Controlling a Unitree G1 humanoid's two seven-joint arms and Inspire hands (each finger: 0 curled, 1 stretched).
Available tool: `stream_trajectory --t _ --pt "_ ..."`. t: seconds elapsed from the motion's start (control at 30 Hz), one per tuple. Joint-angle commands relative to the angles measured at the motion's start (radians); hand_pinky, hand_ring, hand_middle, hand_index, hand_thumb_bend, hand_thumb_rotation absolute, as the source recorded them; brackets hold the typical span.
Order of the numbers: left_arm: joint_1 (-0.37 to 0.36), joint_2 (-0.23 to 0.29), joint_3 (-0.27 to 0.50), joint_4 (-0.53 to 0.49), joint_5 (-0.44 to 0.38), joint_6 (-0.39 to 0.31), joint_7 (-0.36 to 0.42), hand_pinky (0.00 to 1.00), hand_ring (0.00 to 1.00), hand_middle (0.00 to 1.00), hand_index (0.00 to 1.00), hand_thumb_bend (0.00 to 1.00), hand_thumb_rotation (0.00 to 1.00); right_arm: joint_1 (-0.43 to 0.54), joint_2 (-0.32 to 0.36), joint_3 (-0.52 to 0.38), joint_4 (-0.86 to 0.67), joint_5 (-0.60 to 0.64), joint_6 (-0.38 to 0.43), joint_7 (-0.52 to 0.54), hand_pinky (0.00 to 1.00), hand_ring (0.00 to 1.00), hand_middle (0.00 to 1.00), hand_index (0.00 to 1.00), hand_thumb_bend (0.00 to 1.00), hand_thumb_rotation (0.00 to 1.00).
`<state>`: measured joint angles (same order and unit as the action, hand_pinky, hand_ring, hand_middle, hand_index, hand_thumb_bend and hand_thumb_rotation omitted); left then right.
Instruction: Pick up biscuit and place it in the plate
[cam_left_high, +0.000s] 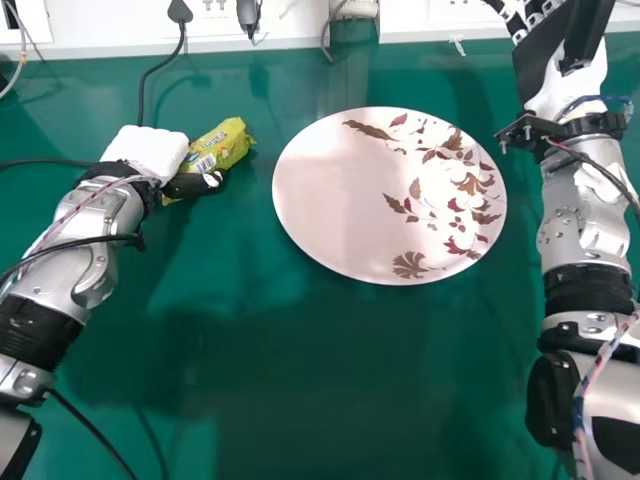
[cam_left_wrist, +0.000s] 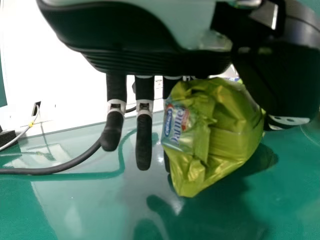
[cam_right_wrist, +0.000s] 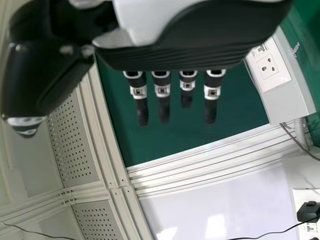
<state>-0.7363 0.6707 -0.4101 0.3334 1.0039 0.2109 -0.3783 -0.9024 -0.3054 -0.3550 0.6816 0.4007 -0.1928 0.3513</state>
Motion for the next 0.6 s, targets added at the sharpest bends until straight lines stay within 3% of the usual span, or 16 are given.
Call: stream_trajectory --t 0.0,0.57 --pt "0.046 0.012 -0.012 -0.014 -0.006 -0.007 -0.042 0.2 0.41 0.48 0.5 0.51 0.0 -0.012 0.001 -0.003 0.003 -0.001 -0.017 0.002 0.76 0.92 0.89 0.86 0.97 0.51" --pt "0.08 0.053 0.042 -0.153 -0.053 -0.021 -0.084 0.21 0.4 0.48 0.5 0.51 0.0 -0.012 0.0 0.004 0.002 -0.016 -0.018 -0.016 0.77 0.9 0.9 0.84 0.96 0.59"
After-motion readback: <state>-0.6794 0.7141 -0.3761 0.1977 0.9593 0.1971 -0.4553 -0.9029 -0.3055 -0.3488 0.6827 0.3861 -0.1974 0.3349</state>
